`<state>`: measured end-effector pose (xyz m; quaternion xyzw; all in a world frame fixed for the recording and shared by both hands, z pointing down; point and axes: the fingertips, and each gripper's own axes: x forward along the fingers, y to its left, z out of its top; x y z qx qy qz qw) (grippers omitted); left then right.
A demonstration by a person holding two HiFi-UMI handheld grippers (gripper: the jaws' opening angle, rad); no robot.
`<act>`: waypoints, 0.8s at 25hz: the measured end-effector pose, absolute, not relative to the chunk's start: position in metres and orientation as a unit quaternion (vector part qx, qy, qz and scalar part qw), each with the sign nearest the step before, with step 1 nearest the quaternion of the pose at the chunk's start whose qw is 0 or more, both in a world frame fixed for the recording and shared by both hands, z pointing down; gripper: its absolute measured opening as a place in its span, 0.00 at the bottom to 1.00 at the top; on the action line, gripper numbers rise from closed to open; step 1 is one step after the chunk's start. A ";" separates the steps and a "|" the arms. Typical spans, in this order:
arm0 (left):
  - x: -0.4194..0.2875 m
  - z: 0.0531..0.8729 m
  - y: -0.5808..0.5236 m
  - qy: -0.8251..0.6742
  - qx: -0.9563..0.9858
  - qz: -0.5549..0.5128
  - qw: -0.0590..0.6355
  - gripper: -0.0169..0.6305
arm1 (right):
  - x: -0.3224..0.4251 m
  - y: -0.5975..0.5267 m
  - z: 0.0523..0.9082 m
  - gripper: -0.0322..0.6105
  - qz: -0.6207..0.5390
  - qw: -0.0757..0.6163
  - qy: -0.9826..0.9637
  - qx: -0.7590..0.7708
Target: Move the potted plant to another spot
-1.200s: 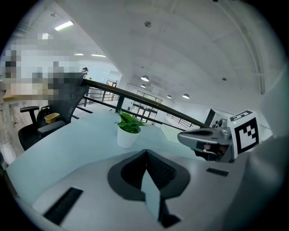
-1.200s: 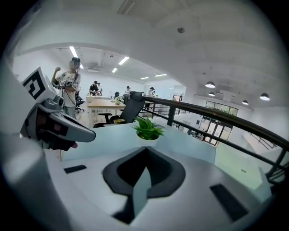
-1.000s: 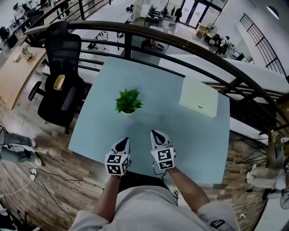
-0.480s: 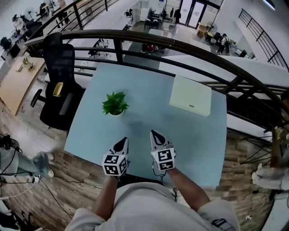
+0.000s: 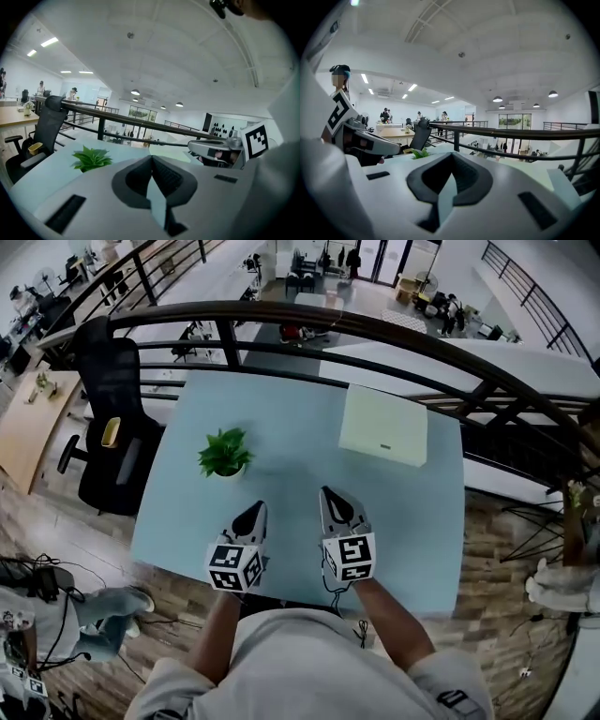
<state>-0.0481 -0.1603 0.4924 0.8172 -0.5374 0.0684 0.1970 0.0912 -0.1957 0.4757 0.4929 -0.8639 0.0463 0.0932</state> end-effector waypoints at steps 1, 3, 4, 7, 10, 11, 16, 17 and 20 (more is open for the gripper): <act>-0.049 0.482 -0.165 -0.535 0.822 0.064 0.184 0.05 | 0.091 -0.197 0.466 0.05 0.040 0.085 -0.862 0.498; -0.053 0.462 -0.173 -0.533 0.830 0.056 0.158 0.05 | 0.090 -0.199 0.448 0.05 0.027 0.073 -0.857 0.509; -0.055 0.452 -0.175 -0.532 0.833 0.052 0.144 0.05 | 0.090 -0.200 0.440 0.05 0.022 0.067 -0.855 0.514; -0.062 0.424 -0.181 -0.530 0.840 0.040 0.109 0.05 | 0.089 -0.202 0.412 0.05 0.003 0.048 -0.850 0.525; -0.071 0.405 -0.184 -0.530 0.843 0.036 0.081 0.05 | 0.088 -0.201 0.386 0.05 -0.034 0.046 -0.844 0.533; -0.073 0.401 -0.185 -0.532 0.842 0.038 0.075 0.05 | 0.089 -0.200 0.380 0.05 -0.048 0.050 -0.841 0.537; -0.079 0.386 -0.192 -0.538 0.840 0.021 0.064 0.05 | 0.092 -0.202 0.368 0.05 -0.062 0.052 -0.833 0.548; -0.078 0.385 -0.192 -0.536 0.841 0.021 0.062 0.05 | 0.092 -0.202 0.367 0.05 -0.059 0.051 -0.832 0.549; -0.077 0.383 -0.190 -0.532 0.844 0.023 0.058 0.05 | 0.092 -0.203 0.364 0.05 -0.058 0.047 -0.830 0.553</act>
